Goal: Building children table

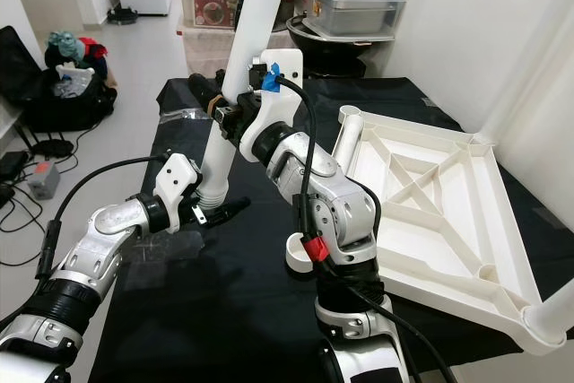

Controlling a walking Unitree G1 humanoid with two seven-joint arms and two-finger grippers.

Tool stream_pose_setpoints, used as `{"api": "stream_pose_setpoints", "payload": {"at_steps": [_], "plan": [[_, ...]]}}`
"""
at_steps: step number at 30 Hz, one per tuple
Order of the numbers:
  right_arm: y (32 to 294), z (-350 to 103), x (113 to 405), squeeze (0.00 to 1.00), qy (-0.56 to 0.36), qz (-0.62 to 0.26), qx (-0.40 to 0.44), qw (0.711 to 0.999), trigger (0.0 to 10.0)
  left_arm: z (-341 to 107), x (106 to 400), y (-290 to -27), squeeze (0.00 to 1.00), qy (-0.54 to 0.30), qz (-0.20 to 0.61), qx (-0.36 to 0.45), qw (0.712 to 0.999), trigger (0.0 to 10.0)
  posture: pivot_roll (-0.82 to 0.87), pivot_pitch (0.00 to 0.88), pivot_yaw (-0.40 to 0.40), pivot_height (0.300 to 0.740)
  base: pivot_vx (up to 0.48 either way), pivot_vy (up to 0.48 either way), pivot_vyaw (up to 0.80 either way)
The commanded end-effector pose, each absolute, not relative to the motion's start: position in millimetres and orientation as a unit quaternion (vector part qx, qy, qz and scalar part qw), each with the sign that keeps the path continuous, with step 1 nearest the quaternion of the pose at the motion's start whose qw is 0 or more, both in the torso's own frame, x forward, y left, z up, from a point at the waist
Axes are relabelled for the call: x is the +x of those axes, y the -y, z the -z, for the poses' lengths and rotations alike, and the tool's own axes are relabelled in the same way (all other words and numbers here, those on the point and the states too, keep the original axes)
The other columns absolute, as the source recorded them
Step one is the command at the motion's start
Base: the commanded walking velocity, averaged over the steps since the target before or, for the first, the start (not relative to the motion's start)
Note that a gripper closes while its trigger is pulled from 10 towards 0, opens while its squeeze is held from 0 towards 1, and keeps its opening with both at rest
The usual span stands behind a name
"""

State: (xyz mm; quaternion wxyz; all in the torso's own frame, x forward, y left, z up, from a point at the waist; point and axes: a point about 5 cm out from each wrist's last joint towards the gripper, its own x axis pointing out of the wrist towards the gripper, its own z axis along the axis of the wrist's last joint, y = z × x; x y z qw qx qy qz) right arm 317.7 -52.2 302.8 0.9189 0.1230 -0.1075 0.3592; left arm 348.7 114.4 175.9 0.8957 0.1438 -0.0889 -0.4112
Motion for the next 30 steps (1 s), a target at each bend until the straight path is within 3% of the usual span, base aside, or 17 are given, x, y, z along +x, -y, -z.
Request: {"api": "stream_pose_setpoints", "payload": {"at_steps": [1, 2, 14, 15, 16, 17, 21, 24, 26, 30], "plan": [[39.4, -303.3, 309.7, 0.00, 0.104, -0.395, 0.123, 0.904, 0.0, -178.4, 350.0, -108.4, 0.00, 0.092, 0.421, 0.149, 0.890, 2.3, 0.03, 0.000, -0.046, 0.740, 0.000, 0.000, 0.00], [39.3, -303.5, 309.5, 0.00, 0.105, -0.395, 0.123, 0.904, 0.0, -178.4, 349.7, -108.1, 0.00, 0.093, 0.425, 0.147, 0.889, 0.0, 0.03, 0.000, -0.046, 0.740, 0.000, 0.000, 0.00], [40.4, -304.2, 310.3, 0.00, 0.106, -0.393, 0.120, 0.906, 0.0, -179.3, 348.3, -108.2, 0.00, 0.099, 0.429, 0.146, 0.886, 0.0, 0.04, 0.000, -0.049, 0.740, 0.000, 0.000, 0.00], [40.4, -303.4, 310.8, 0.00, 0.104, -0.392, 0.118, 0.907, 0.9, -179.1, 348.1, -108.0, 0.00, 0.099, 0.430, 0.147, 0.885, 0.0, 0.04, 0.000, -0.049, 0.740, 0.000, 0.000, 0.00], [40.7, -302.4, 311.9, 0.00, 0.099, -0.389, 0.117, 0.908, 10.0, -179.0, 347.8, -107.9, 0.00, 0.099, 0.431, 0.147, 0.885, 0.0, 0.04, 0.000, -0.050, 0.740, 0.000, 0.000, 0.00], [41.0, -303.1, 312.0, 0.98, 0.101, -0.391, 0.125, 0.906, 10.0, -179.0, 347.7, -107.9, 0.00, 0.099, 0.432, 0.148, 0.884, 0.0, 0.04, 0.000, -0.050, 0.740, 0.000, 0.000, 0.00], [43.3, -309.8, 310.8, 1.00, 0.121, -0.413, 0.131, 0.893, 10.0, -179.4, 345.5, -108.0, 0.00, 0.098, 0.447, 0.146, 0.877, 0.0, 0.04, 0.000, -0.051, 0.740, 0.000, 0.000, 0.00], [55.5, -317.7, 303.3, 1.00, 0.173, -0.476, 0.174, 0.845, 10.0, -181.5, 337.9, -104.6, 0.00, 0.098, 0.486, 0.128, 0.859, 0.0, 0.05, 0.000, -0.057, 0.740, 0.000, 0.000, 0.00], [59.4, -318.9, 299.8, 1.00, 0.181, -0.496, 0.187, 0.828, 10.0, -185.0, 331.8, -101.5, 0.00, 0.099, 0.515, 0.113, 0.844, 0.0, 0.05, 0.000, -0.059, 0.740, 0.000, 0.000, 0.00], [59.2, -320.4, 297.3, 1.00, 0.189, -0.508, 0.175, 0.822, 10.0, -192.6, 323.7, -99.0, 0.00, 0.101, 0.555, 0.107, 0.818, 0.0, 0.05, 0.000, -0.059, 0.740, 0.000, 0.000, 0.00]]}}
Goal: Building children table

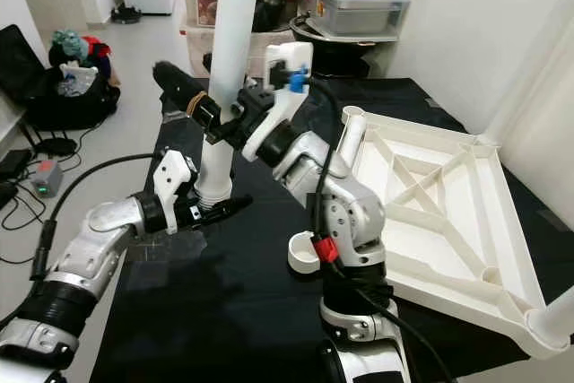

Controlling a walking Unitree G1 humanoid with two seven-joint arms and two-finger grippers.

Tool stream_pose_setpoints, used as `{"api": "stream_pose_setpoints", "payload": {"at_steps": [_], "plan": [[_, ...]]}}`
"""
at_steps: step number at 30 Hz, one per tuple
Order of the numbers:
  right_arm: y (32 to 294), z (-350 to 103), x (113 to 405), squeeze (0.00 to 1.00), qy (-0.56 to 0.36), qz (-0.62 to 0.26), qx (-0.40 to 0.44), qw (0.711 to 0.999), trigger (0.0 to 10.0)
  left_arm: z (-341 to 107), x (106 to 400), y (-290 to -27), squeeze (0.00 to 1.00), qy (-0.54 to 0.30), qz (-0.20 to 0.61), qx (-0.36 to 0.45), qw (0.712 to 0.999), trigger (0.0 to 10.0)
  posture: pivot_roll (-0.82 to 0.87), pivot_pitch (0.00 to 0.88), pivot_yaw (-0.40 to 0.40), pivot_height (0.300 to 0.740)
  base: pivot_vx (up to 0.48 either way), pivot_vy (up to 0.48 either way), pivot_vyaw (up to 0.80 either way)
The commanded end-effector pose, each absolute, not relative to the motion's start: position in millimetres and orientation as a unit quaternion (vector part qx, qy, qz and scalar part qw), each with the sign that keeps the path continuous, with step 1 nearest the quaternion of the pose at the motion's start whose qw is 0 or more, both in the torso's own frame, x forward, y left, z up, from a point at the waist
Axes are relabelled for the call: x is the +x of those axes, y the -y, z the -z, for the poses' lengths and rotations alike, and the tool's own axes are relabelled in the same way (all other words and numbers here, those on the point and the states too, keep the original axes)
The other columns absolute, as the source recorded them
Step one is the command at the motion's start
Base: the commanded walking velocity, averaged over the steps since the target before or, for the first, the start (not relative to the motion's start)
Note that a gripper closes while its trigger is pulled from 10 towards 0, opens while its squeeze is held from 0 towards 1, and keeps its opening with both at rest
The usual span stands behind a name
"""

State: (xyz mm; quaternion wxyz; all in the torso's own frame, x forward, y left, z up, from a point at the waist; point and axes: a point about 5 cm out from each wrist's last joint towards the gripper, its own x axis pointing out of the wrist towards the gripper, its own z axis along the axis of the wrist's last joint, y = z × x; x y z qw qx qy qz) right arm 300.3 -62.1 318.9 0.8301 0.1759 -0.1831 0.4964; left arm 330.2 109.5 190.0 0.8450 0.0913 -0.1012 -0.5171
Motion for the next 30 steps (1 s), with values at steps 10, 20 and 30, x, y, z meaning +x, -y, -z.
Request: {"api": "stream_pose_setpoints", "payload": {"at_steps": [10, 20, 30], "plan": [[62.2, -310.4, 296.4, 0.00, 0.170, -0.542, 0.140, 0.811, 10.0, -177.8, 307.2, -105.4, 0.00, 0.057, 0.616, 0.153, 0.770, 0.0, 0.05, 0.000, -0.056, 0.740, 0.000, 0.000, 0.00], [69.1, -289.9, 306.1, 0.00, 0.132, -0.517, 0.082, 0.842, 0.0, -178.2, 309.5, -113.4, 0.00, 0.049, 0.601, 0.170, 0.779, 0.0, 0.05, 0.000, -0.056, 0.740, 0.000, 0.000, 0.00], [68.7, -288.3, 305.6, 0.00, 0.128, -0.513, 0.071, 0.846, 0.0, -184.0, 319.2, -120.1, 1.00, 0.072, 0.559, 0.176, 0.807, 10.0, 0.04, 0.000, -0.054, 0.740, 0.000, 0.000, 0.00]]}}
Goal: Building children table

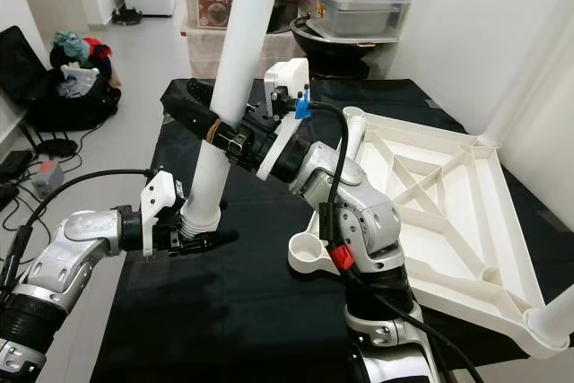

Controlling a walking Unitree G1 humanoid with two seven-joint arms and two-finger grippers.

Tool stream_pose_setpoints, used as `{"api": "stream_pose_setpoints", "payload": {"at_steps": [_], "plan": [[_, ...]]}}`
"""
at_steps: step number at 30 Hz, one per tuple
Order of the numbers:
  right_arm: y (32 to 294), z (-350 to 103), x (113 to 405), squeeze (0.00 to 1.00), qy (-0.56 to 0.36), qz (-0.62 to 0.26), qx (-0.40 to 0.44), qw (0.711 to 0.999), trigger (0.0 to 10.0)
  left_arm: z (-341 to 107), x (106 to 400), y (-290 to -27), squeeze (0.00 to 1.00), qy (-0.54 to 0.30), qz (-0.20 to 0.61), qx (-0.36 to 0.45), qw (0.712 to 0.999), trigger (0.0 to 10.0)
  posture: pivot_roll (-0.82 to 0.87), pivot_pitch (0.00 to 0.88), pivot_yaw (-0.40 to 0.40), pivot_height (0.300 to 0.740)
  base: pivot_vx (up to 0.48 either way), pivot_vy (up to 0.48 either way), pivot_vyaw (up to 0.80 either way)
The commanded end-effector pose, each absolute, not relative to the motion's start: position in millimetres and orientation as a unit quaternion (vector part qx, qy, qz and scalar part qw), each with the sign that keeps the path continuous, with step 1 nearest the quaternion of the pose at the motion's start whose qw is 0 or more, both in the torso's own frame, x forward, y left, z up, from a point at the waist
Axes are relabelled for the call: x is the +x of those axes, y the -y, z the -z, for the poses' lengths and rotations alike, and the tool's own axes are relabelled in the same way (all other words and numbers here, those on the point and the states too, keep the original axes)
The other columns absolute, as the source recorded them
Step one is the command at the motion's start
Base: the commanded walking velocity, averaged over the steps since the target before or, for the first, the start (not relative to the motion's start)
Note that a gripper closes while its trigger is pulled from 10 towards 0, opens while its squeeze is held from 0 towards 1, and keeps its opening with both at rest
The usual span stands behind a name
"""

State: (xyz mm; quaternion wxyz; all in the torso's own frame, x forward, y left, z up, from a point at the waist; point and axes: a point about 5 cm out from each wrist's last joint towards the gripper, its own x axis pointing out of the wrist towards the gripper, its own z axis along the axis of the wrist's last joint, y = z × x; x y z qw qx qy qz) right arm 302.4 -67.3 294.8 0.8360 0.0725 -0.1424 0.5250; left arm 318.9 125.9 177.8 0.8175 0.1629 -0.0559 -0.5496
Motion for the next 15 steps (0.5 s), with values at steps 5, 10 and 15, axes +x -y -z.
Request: {"api": "stream_pose_setpoints", "payload": {"at_steps": [5, 10, 15], "plan": [[71.0, -288.2, 307.4, 0.00, 0.129, -0.502, 0.066, 0.853, 0.0, -184.6, 317.2, -120.3, 1.00, 0.073, 0.566, 0.164, 0.804, 10.0, 0.04, 0.000, -0.055, 0.740, 0.000, 0.000, 0.00], [81.0, -289.3, 316.9, 0.00, 0.126, -0.471, 0.047, 0.872, 0.0, -188.1, 316.3, -119.9, 1.00, 0.081, 0.565, 0.157, 0.806, 10.0, 0.05, 0.000, -0.056, 0.740, 0.000, 0.000, 0.00], [111.1, -296.9, 335.9, 0.00, 0.131, -0.397, 0.013, 0.908, 0.0, -183.9, 319.2, -124.5, 1.00, 0.073, 0.540, 0.166, 0.822, 10.0, 0.04, 0.000, -0.058, 0.740, 0.000, 0.000, 0.00]]}}
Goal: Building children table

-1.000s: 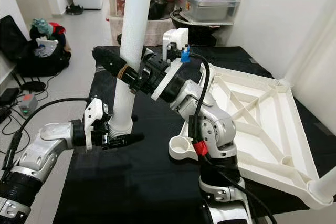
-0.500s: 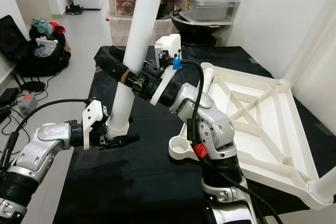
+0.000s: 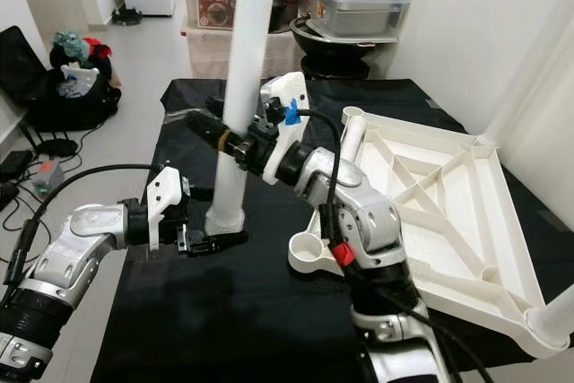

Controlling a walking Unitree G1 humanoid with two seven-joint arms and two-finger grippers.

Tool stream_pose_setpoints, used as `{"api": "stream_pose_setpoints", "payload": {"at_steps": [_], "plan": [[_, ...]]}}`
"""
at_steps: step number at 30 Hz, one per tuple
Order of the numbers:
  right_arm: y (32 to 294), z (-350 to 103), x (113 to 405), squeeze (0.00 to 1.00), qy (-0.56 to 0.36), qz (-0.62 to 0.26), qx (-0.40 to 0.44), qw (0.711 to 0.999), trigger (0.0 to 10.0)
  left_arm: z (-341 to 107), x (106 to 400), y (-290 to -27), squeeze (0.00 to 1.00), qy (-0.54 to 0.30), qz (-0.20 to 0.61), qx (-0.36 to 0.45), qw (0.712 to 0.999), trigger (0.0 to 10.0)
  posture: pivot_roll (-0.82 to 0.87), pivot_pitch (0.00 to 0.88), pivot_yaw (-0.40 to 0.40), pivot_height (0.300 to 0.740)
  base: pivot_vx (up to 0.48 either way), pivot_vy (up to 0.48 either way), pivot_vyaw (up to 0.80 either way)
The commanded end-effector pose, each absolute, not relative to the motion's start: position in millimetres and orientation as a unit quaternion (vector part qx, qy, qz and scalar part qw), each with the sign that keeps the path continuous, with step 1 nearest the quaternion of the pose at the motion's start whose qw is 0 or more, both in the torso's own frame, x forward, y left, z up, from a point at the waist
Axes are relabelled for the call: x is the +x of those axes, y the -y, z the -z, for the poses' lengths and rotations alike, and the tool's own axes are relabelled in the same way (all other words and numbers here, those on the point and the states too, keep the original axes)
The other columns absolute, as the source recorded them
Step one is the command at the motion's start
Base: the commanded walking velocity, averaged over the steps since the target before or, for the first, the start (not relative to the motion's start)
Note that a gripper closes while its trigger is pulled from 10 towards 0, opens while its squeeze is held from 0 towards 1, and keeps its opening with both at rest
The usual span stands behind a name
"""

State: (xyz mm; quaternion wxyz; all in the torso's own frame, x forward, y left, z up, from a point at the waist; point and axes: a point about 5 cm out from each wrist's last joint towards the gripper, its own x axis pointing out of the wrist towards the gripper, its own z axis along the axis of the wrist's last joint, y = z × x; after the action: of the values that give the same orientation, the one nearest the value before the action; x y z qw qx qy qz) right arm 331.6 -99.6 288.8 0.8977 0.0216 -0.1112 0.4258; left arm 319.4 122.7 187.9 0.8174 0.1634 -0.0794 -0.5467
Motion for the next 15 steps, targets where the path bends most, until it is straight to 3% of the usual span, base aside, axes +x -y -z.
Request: {"api": "stream_pose_setpoints", "payload": {"at_steps": [1, 4, 5, 7, 8, 11, 12, 15], "plan": [[130.0, -298.5, 343.3, 0.00, 0.128, -0.356, -0.010, 0.926, 0.0, -181.2, 322.8, -127.6, 1.00, 0.072, 0.514, 0.169, 0.838, 10.0, 0.04, 0.000, -0.059, 0.740, 0.000, 0.000, 0.00], [130.0, -298.5, 343.3, 0.00, 0.128, -0.356, -0.010, 0.926, 0.0, -181.2, 322.8, -127.6, 1.00, 0.072, 0.514, 0.169, 0.838, 10.0, 0.04, 0.000, -0.059, 0.740, 0.000, 0.000, 0.00], [147.8, -299.2, 347.9, 0.00, 0.124, -0.320, -0.029, 0.939, 0.0, -179.2, 325.5, -130.9, 1.00, 0.071, 0.489, 0.170, 0.852, 10.0, 0.04, 0.000, -0.057, 0.740, 0.000, 0.000, 0.00], [147.8, -299.2, 347.9, 0.00, 0.124, -0.320, -0.029, 0.939, 0.0, -179.2, 325.5, -130.9, 1.00, 0.071, 0.489, 0.170, 0.852, 10.0, 0.04, 0.000, -0.057, 0.740, 0.000, 0.000, 0.00], [167.8, -298.8, 348.5, 0.00, 0.118, -0.288, -0.042, 0.949, 0.0, -175.8, 326.2, -136.5, 0.50, 0.068, 0.465, 0.163, 0.868, 10.0, 0.04, 0.000, -0.056, 0.740, 0.000, 0.000, 0.00], [167.8, -298.8, 348.5, 0.00, 0.118, -0.288, -0.042, 0.949, 0.0, -175.8, 326.2, -136.5, 0.50, 0.068, 0.465, 0.163, 0.868, 10.0, 0.04, 0.000, -0.056, 0.740, 0.000, 0.000, 0.00], [182.1, -296.4, 346.8, 0.00, 0.110, -0.268, -0.051, 0.956, 0.0, -172.4, 325.6, -142.0, 0.00, 0.064, 0.444, 0.159, 0.879, 10.0, 0.04, 0.000, -0.056, 0.740, 0.000, 0.000, 0.00], [195.4, -279.4, 339.5, 0.00, 0.086, -0.255, -0.060, 0.961, 0.0, -167.2, 324.5, -153.8, 0.00, 0.055, 0.403, 0.152, 0.901, 10.0, 0.05, 0.000, -0.059, 0.740, 0.000, 0.000, 0.00]]}}
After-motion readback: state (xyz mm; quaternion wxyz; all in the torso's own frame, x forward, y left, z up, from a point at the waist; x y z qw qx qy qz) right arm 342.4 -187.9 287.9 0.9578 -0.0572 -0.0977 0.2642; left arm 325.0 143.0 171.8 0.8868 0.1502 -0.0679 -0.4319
